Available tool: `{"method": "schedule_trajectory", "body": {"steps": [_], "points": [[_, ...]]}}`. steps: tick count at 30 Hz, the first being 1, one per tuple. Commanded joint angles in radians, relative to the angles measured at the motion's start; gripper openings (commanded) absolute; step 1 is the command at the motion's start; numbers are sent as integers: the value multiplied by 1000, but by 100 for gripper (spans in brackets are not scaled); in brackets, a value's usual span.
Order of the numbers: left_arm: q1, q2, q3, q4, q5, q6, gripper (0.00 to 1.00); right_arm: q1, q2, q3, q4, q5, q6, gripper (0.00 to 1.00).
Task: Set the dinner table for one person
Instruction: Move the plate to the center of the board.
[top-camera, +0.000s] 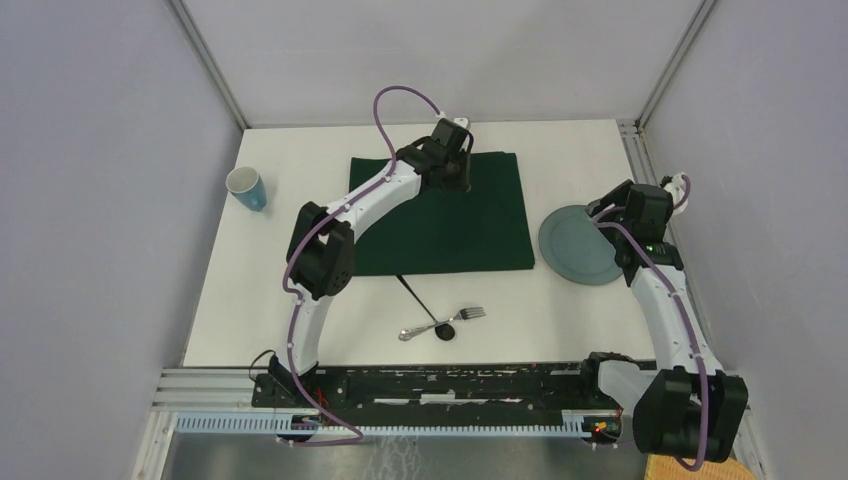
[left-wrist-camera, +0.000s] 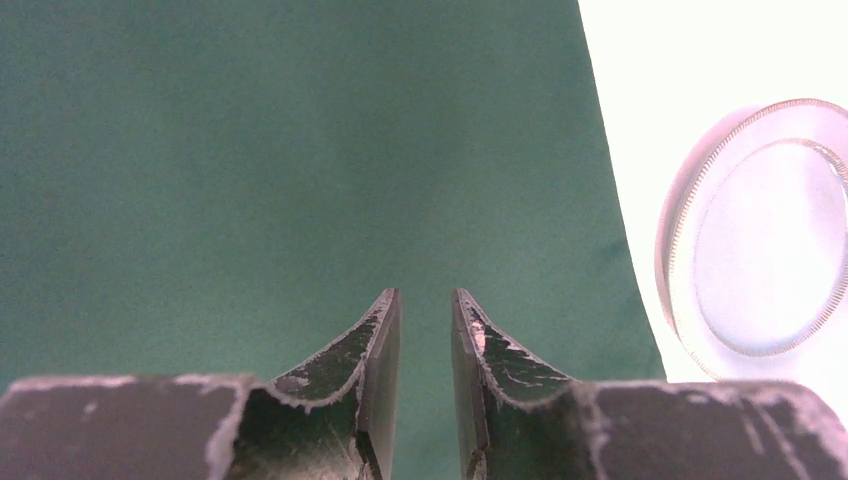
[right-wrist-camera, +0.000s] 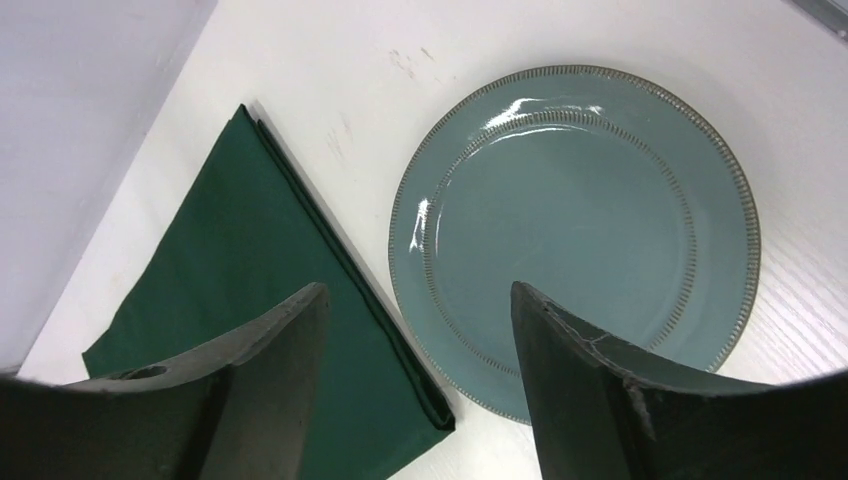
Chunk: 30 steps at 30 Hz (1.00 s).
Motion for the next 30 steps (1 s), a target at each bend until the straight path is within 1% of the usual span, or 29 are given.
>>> {"method": "schedule_trajectory", "body": {"steps": [1,3,8,10,13,14,17,21,22,25,30], "points": [[-5,-45,5,79,37,29,33,-16,-75,-21,-48,0,30,74],[-12,-37,11,83,35,46,36,-20,-85,-31,-68,-8,20,76],[-54,-4,46,77,23,82,35,-44,-90,-86,-53,-43,18,77],[-80,16,70,63,7,104,33,-66,-84,-100,-34,-77,19,71],[-113,46,110,47,-4,125,24,-95,-79,-103,-39,-85,28,72],[-123,57,121,44,-12,127,22,-106,-79,-104,-42,-85,28,72],[-151,87,150,39,-16,148,23,-145,-81,-118,-41,-104,21,74],[-183,138,204,12,-43,173,25,-218,-90,-157,-42,-134,35,74],[-189,149,211,6,-50,178,25,-237,-95,-171,-33,-164,36,74],[-204,162,205,6,-71,191,25,-280,-110,-197,-23,-208,26,74],[-208,179,199,7,-79,194,25,-336,-132,-227,-40,-228,13,74]]}}
